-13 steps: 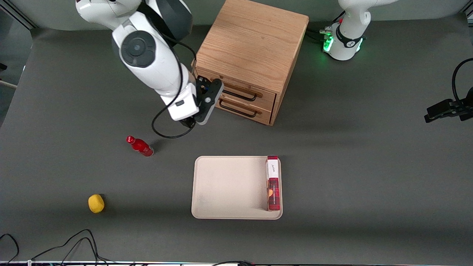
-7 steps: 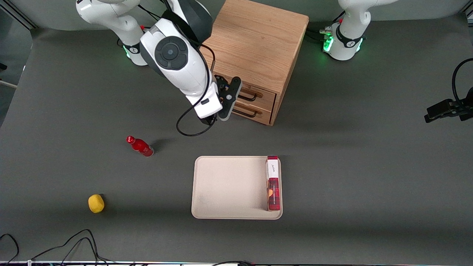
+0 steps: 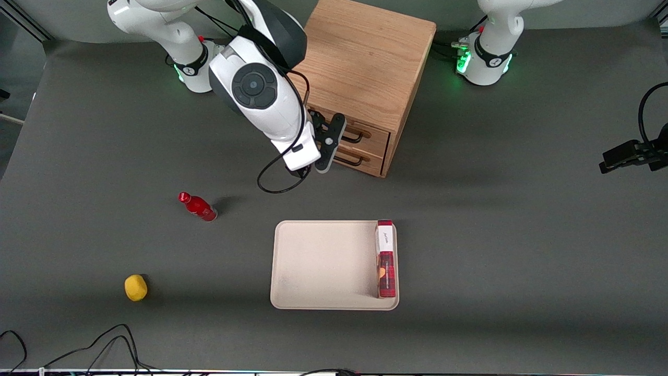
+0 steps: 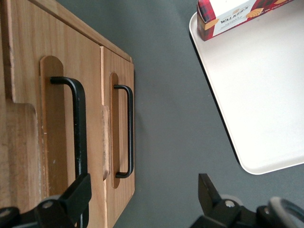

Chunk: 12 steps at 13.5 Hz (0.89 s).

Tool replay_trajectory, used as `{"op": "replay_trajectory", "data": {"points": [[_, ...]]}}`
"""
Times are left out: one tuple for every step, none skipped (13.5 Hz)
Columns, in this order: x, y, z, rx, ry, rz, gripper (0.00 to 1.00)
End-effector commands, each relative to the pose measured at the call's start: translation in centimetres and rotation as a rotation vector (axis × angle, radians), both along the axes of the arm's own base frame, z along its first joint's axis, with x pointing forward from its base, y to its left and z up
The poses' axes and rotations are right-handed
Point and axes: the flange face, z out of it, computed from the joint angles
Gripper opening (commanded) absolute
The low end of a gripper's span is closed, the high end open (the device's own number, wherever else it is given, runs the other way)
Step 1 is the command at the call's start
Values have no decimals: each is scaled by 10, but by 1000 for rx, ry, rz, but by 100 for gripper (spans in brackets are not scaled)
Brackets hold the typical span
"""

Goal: Open upper drawer

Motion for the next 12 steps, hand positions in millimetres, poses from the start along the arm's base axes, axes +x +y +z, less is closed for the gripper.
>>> {"op": "replay_trajectory", "data": {"points": [[-9, 11, -5, 2, 10, -14, 100], [-11, 13, -9, 1, 16, -15, 100], [-11, 14, -12, -2, 21, -17, 100], [-13, 17, -14, 4, 24, -23, 100], [-14, 19, -14, 24, 46, -37, 100], [-16, 19, -19, 35, 68, -47, 100], [-14, 18, -21, 41, 68, -53, 100], [-15, 18, -21, 40, 68, -55, 100], [-16, 19, -23, 38, 71, -57, 100], [-16, 19, -25, 36, 74, -58, 100], [-15, 18, -30, 37, 74, -64, 100], [-16, 19, -33, 45, 76, -68, 100]]}}
